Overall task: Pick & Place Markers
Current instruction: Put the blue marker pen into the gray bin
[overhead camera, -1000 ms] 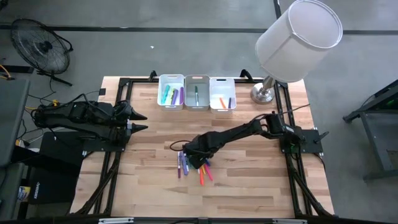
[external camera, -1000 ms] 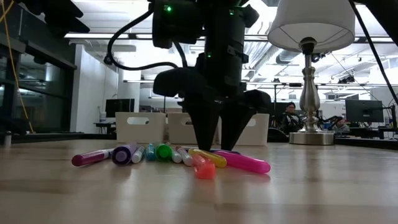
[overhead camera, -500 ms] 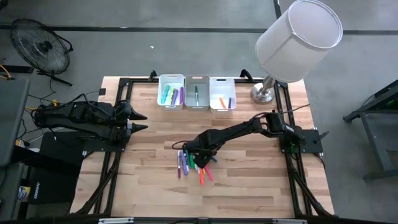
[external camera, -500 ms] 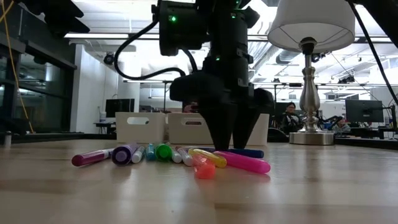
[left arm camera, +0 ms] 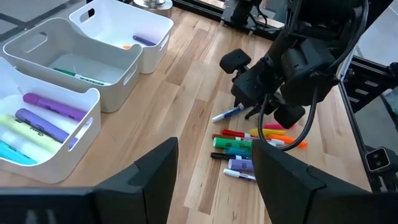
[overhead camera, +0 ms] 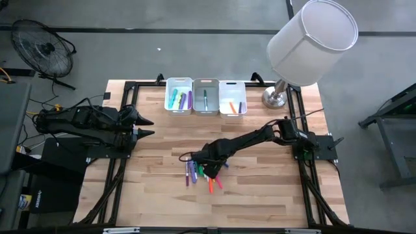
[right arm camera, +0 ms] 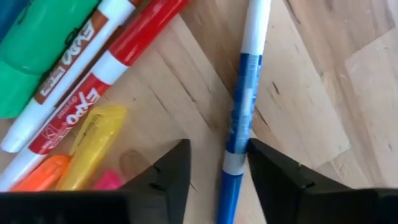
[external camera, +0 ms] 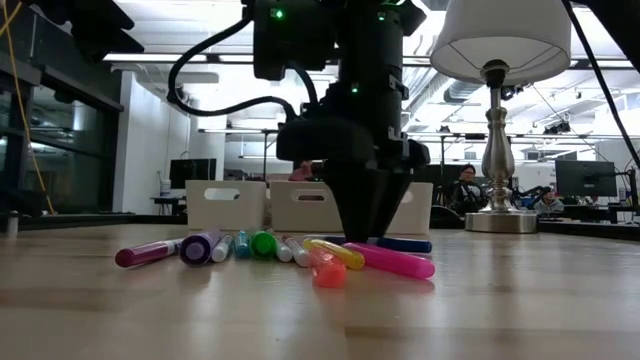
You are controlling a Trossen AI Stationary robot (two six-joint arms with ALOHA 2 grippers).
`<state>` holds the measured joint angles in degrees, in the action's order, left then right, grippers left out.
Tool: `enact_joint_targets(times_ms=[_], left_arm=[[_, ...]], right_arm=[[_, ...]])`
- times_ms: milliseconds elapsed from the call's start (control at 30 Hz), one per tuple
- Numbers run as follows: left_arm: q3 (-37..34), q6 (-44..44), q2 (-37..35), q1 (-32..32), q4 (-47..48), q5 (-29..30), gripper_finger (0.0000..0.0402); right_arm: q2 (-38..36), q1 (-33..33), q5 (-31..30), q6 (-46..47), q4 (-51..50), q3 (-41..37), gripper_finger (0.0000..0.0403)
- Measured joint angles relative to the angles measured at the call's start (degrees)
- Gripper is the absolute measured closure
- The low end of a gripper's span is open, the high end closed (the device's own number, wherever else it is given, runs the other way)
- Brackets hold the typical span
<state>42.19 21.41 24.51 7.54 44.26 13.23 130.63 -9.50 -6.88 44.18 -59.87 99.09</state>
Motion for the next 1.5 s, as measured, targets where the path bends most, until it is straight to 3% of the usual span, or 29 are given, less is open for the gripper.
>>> enact_joint_targets(times_ms=[433,933,1500], left_arm=[[0.0,1.4,0.0,0.0,0.9,0.0,0.02],[0.0,1.6,0.0,0.0,0.9,-0.1,0.02],[0.0,1.6,0.0,0.0,0.9,-0.1,0.02]], right_arm=[[0.0,0.8,1.9,1.1,-0.1,0.0,0.0384],[-0.4,0.9,2.3,3.9,0.3,0.0,0.0384],[-5.9,1.4,-3.1,8.2,1.2,-0.1,0.0384]])
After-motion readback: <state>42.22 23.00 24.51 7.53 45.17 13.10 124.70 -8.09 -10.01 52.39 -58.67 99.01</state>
